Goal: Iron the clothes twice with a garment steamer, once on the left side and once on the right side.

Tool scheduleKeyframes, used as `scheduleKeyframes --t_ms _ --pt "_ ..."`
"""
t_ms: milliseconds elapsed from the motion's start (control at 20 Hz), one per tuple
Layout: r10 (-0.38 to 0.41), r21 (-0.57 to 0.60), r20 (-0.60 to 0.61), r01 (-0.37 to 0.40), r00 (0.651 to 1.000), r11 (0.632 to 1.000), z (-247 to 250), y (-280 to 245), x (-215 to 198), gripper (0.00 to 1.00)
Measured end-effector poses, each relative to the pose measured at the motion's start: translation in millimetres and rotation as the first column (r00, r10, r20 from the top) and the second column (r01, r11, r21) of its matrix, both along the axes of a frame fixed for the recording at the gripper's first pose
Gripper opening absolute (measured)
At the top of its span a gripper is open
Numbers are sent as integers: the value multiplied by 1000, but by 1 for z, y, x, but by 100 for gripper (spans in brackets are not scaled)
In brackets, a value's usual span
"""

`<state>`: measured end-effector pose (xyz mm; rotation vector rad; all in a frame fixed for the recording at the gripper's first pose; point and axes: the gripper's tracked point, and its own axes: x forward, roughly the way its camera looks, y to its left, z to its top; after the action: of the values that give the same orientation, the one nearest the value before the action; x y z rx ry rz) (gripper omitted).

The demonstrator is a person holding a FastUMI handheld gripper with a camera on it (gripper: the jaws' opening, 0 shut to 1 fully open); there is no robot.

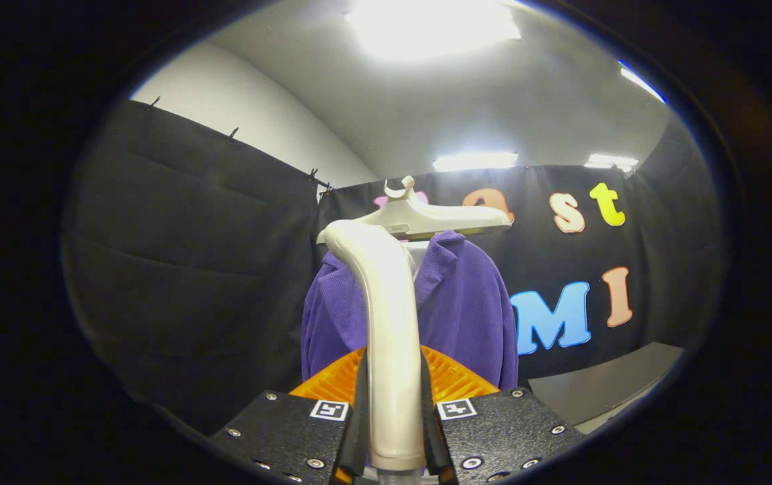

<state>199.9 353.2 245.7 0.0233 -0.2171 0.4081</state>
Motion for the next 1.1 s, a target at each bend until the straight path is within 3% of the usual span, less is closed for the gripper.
scheduleKeyframes --t_ms 350,1100 --pt "8 -90 -39 -11 999 996 -16 48 36 33" --pt "13 -220 -193 -56 981 974 -149 42 15 33"
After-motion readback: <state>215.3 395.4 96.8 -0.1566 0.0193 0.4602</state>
